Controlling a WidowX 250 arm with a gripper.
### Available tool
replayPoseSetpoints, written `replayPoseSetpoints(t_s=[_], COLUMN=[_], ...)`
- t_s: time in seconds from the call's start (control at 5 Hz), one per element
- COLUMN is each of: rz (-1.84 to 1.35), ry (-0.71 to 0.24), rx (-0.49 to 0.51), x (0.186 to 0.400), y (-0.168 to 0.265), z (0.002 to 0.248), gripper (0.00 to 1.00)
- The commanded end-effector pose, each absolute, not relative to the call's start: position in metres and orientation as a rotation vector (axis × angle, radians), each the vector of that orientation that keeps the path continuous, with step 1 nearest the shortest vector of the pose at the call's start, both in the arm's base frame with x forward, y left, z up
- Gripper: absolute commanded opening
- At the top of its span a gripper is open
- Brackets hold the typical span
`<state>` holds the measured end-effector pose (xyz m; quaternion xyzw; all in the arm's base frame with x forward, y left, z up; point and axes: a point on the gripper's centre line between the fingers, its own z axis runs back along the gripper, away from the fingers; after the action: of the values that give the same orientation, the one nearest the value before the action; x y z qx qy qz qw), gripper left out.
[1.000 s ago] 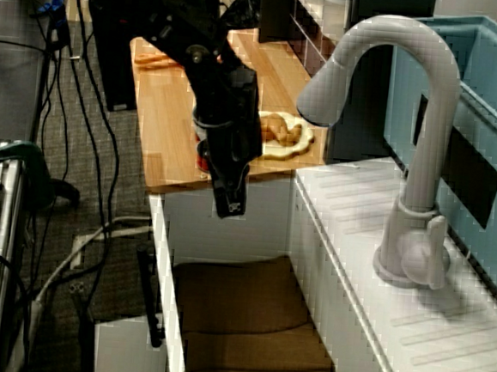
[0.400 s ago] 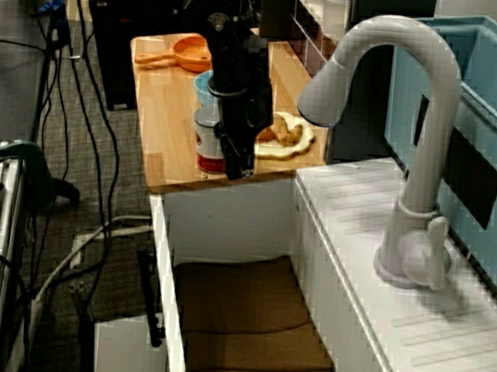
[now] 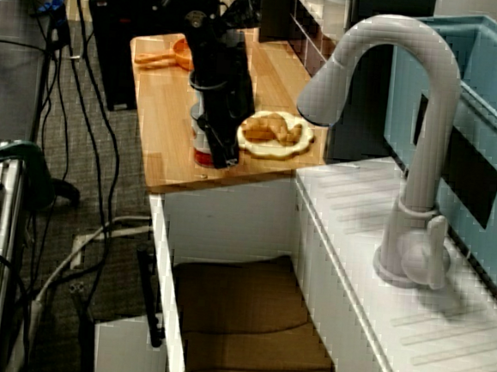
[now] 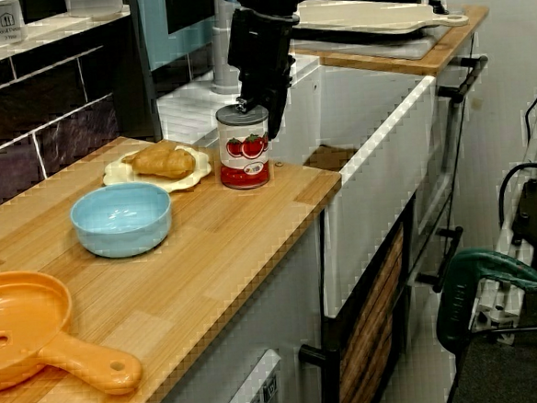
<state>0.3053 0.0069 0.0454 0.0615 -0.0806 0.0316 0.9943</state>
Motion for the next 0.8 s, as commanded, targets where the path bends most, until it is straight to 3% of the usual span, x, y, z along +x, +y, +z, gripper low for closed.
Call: replayPoseSetpoints(t_s=[0.0,0.6], rz=[0.115,0.093], ry=[-0.141,-0.081], rx=[0.118,0.143], x=[0.299,0.300], y=[0.051,0.092], z=[0.069,0.087], gripper=[0.00,0.00])
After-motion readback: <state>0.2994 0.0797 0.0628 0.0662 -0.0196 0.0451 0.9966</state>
